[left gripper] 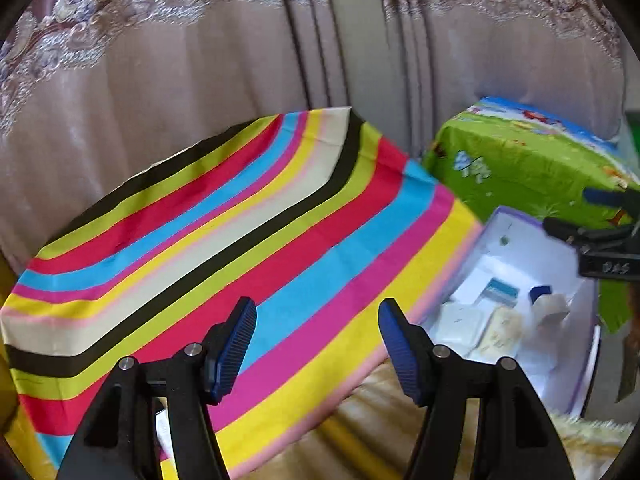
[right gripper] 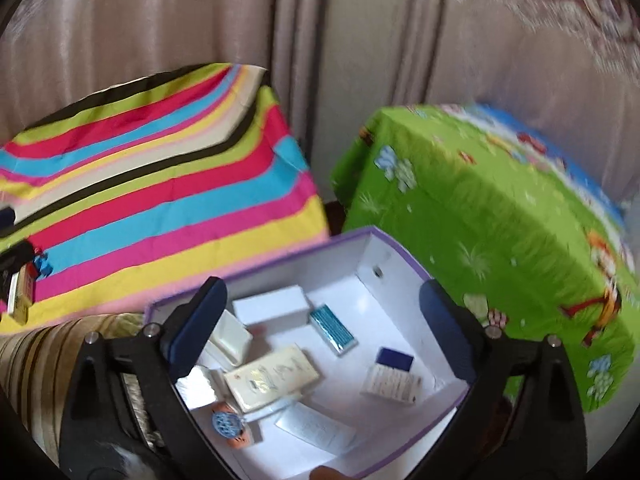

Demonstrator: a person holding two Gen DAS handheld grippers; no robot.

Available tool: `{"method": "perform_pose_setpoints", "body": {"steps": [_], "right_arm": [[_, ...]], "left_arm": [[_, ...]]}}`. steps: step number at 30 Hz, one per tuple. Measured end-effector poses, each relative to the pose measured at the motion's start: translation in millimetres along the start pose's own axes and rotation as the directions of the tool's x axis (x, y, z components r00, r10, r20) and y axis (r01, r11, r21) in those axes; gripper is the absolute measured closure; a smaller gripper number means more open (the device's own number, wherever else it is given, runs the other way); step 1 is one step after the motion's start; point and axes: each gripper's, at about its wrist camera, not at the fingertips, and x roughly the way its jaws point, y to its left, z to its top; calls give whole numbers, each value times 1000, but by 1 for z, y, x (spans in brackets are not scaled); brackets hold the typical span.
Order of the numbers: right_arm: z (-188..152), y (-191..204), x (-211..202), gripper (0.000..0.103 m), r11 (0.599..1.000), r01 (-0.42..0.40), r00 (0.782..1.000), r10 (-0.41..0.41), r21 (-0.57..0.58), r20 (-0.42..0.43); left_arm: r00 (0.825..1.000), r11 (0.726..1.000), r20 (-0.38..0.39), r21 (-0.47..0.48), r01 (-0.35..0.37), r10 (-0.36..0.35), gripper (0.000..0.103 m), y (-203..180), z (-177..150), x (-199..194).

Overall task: Organize rigid objects
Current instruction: 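Move both grippers back over the striped table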

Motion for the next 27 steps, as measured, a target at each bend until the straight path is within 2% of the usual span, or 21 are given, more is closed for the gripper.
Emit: {"method": "perform_pose_setpoints", "body": {"steps": [3,6,10,13,15,18,22,27], "right_arm": [[7,26,-12,5,998,-23,998,27,-61,57],[15,48,-12,5,988,-126,991,130,-85,37],[23,73,-8,5,947,-321,947,320,-34,-13],[24,102,-5,5,926,-375,926,372,-40,-63],[24,128,-6,5,901,-428,902,422,-71,-85],[25,158,-12,5,881,-457,889,448,-119,-97],[31,193,-19,5,856,-486,874,476,-176,-97],[30,237,-21,5,830,-505,863,493,-235,-111]], "left_arm": [[1000,999,-15,-27,-26,26,39,27,-11,1],[999,995,-18,-92,-41,40,39,58,-23,-2],[999,976,-28,-214,-34,29,39,100,-42,-4],[997,953,-47,-291,-79,69,39,129,-56,-6],[997,925,-55,-373,-77,61,39,152,-66,-9],[995,882,-68,-463,-93,69,39,181,-81,-13],[994,840,-78,-532,-109,80,39,204,-97,-19],[994,827,-87,-553,-105,68,39,211,-109,-20]]}}
